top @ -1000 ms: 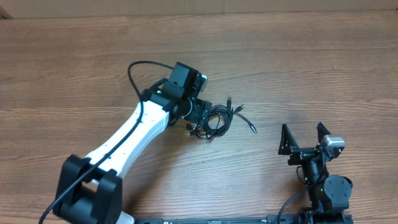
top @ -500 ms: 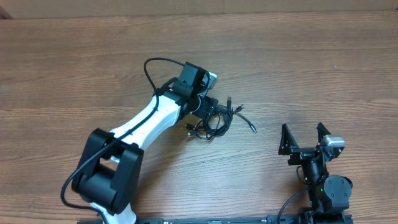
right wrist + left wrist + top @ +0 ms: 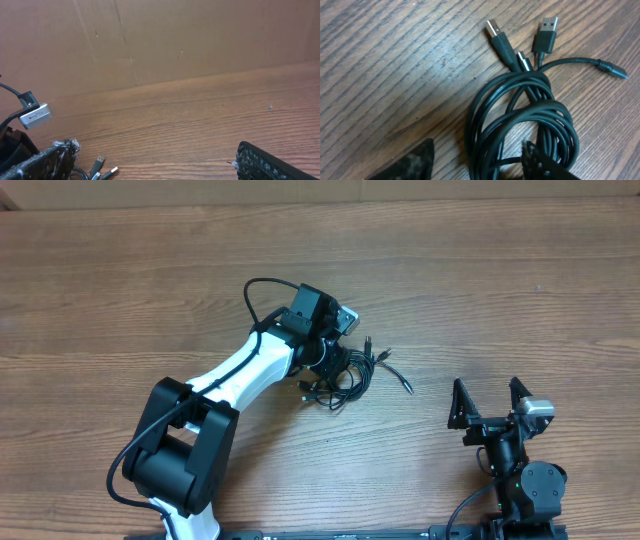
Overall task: Untangle cables
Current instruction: 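Move the left gripper forward and lower it onto the black cable bundle, then close the left gripper on the cable bundle and lift it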
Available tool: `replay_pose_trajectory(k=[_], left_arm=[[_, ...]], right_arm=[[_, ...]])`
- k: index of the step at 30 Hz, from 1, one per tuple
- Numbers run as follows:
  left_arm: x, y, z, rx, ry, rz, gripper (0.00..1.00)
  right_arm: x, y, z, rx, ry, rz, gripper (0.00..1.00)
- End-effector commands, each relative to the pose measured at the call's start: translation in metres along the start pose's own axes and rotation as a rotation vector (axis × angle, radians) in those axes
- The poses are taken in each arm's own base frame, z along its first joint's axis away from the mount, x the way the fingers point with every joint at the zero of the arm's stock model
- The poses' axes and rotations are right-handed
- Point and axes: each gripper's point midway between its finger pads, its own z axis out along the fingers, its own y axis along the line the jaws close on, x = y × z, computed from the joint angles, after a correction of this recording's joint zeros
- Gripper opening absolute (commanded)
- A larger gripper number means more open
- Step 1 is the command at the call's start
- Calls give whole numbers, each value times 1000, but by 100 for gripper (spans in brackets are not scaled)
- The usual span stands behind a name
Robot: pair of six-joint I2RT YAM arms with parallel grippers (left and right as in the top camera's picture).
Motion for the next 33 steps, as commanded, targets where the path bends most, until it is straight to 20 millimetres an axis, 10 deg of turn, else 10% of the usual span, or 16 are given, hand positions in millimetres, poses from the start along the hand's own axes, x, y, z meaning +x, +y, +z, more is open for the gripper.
replay_pose_trajectory(k=[1,15,25,33], left_arm=[[-2,-7,3,34,3,45,51],[12,-6,-7,54,74,9,60],[-25,-4,-55,96,36,-38,63],[-12,-8,-41,114,76,-45,64]], right_arm=[[3,-1,0,8,0,-4,100],[3,-1,0,8,0,-4,100],[3,-1,0,8,0,-4,100],[3,-2,0,8,0,-4,100]])
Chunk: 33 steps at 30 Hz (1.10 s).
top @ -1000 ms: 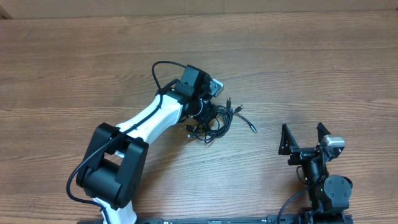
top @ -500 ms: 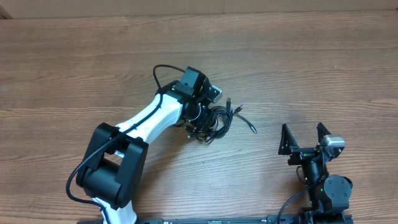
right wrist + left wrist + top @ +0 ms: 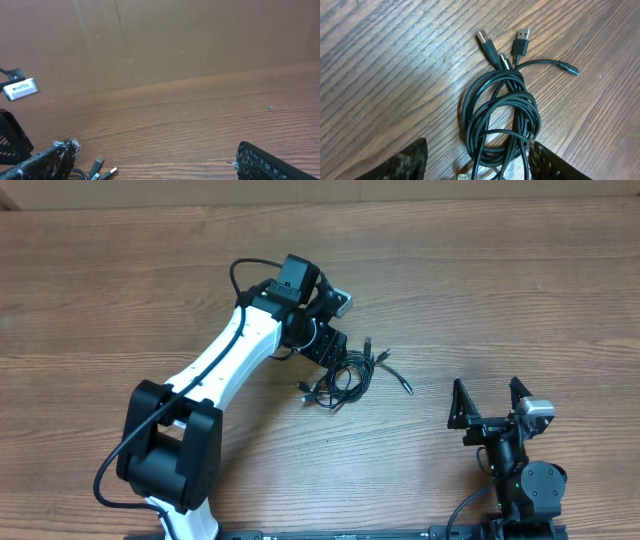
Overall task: Untangle cables
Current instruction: 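Close the left gripper on the cable bundle and lift it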
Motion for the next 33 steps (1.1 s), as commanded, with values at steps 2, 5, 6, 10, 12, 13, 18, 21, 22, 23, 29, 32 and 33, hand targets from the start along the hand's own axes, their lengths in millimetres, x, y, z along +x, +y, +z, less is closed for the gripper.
replay_pose_trajectory(k=[2,5,6,10,12,13,18,21,22,23,29,32,33], left_arm=[[15,-2,11,6,46,8,65],[30,5,18,-23,87,-5,64],[33,5,20,-22,94,-7,65],[35,5,21,-21,97,-8,68],[33,3,22,-19,92,0,68],[32,2,23,-19,87,7,68],[26,-1,31,-19,66,30,67],[28,3,40,-25,78,26,67],[30,6,42,-34,86,25,66],[32,9,46,-40,96,22,66],[41,16,60,-50,133,11,65],[37,17,62,-53,115,16,61],[34,18,63,-54,104,20,58]], right_arm=[[3,-1,0,8,0,-4,100],[3,-1,0,8,0,-4,100],[3,-1,0,8,0,-4,100],[3,-1,0,8,0,-4,100],[3,-1,0,8,0,-4,100],[3,-1,0,8,0,-4,100],[3,-1,0,8,0,-4,100],[3,-1,0,8,0,-4,100],[3,-1,0,8,0,-4,100],[3,-1,0,8,0,-4,100],[3,-1,0,8,0,-4,100],[3,-2,0,8,0,-4,100],[3,-1,0,8,0,-4,100]])
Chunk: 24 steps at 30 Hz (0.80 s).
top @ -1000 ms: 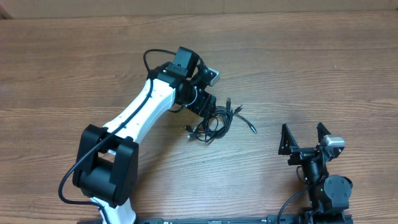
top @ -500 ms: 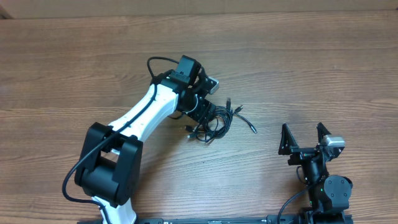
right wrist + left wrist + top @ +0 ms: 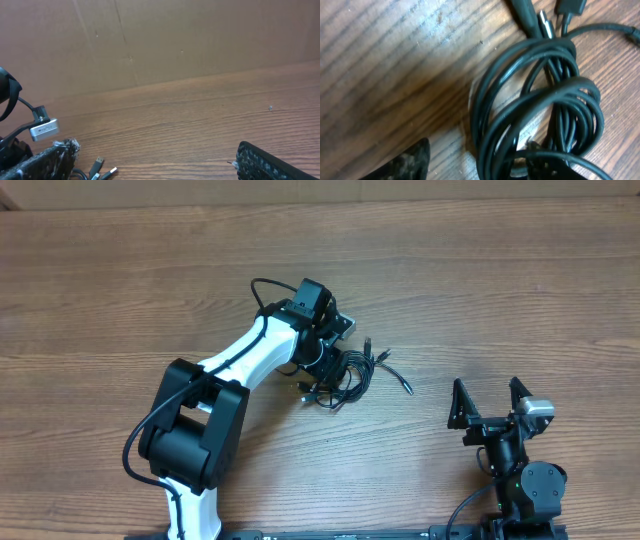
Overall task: Untangle cables
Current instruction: 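Close the left gripper on the cable bundle and lift it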
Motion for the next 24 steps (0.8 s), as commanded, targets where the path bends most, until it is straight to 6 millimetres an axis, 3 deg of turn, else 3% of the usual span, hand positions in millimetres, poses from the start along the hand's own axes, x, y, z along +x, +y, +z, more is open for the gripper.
replay_pose_trajectory(k=[1,6,11,18,24], left_arm=[[-6,3,5,-12,-20,25,54],[-18,4,5,-17,-70,4,34],[-18,-1,3,9,-71,-26,5],[-26,-22,-21,156,-102,-32,4],[-33,-36,-51,327,-142,-28,4]], right_arm=[[3,-1,0,7,0,-4,100],[3,-1,0,7,0,-4,100],[3,1,0,-9,3,17,100],[7,26,-1,-152,40,180,100],[17,28,-2,-147,134,233,100]])
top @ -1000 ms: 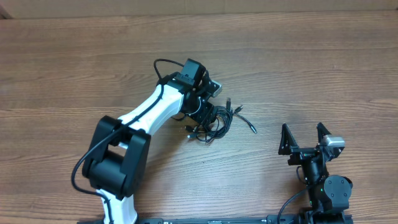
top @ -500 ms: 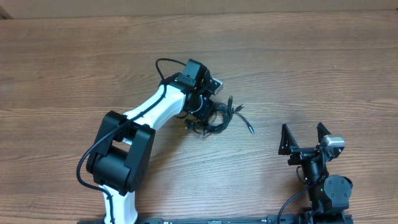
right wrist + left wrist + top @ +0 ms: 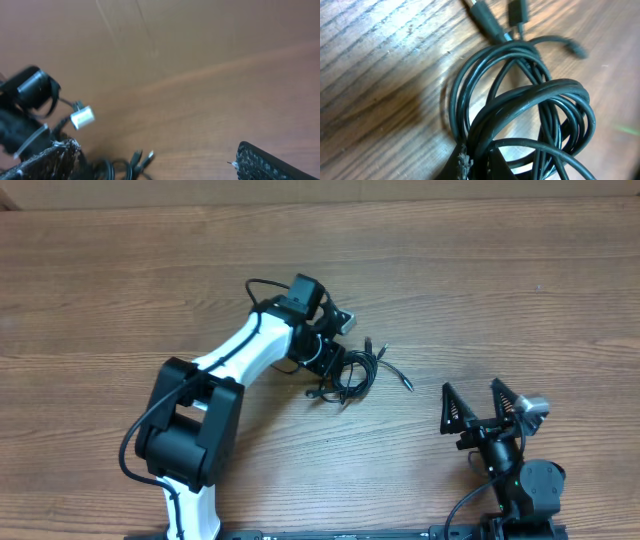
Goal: Untangle cables
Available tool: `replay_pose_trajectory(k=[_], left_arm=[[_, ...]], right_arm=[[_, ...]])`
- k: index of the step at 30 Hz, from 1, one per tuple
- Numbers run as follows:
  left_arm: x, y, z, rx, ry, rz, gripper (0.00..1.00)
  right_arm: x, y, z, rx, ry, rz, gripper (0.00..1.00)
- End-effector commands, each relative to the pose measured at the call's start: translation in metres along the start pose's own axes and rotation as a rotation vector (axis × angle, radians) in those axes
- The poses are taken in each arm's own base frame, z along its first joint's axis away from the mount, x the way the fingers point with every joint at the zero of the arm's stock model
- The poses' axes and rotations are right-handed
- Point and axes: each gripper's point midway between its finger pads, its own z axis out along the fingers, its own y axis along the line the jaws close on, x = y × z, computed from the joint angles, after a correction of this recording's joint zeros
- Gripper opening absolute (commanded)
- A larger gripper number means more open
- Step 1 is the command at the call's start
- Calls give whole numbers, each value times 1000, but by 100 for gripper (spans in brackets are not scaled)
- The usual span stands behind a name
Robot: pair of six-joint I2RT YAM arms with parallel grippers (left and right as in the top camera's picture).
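Note:
A tangle of black cables (image 3: 350, 372) lies near the middle of the wooden table, with USB plugs (image 3: 485, 15) sticking out on its far side. My left gripper (image 3: 479, 162) sits at the left edge of the bundle, shut on several strands of the cable loops (image 3: 520, 105). My right gripper (image 3: 478, 406) stands open low at the right, well clear of the cables; its fingertips (image 3: 55, 155) frame the blurred bundle (image 3: 125, 167) in the right wrist view.
The wooden table (image 3: 500, 290) stretches around the bundle. A brown cardboard wall (image 3: 200, 30) stands at its far side. The left arm's white link (image 3: 245, 355) reaches in from the lower left.
My left gripper has shut on the cable loops it was straddling. The right arm has turned to the left, so the bundle and left wrist show more in its view.
My left gripper was open, low over the bundle. It then stood higher and back, still open, with the whole tangle in view. It was down on the loops again, open, and now it grips them. The right arm stayed put until its turn just now.

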Motion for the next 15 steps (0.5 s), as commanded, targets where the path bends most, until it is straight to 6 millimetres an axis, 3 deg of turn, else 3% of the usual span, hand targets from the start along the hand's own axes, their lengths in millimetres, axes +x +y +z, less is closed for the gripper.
replay_pose_trajectory(k=[1,10,15], left_arm=[[-25,-29,-37,176,-103,35,4],[-31,-53,-72,499,-177,-50,5],[-34,-60,-80,570,-167,-146,6]], right_arm=[[2,7,-2,-16,61,55,100],[11,18,-8,7,300,114,100],[10,27,-5,19,440,179,100]])
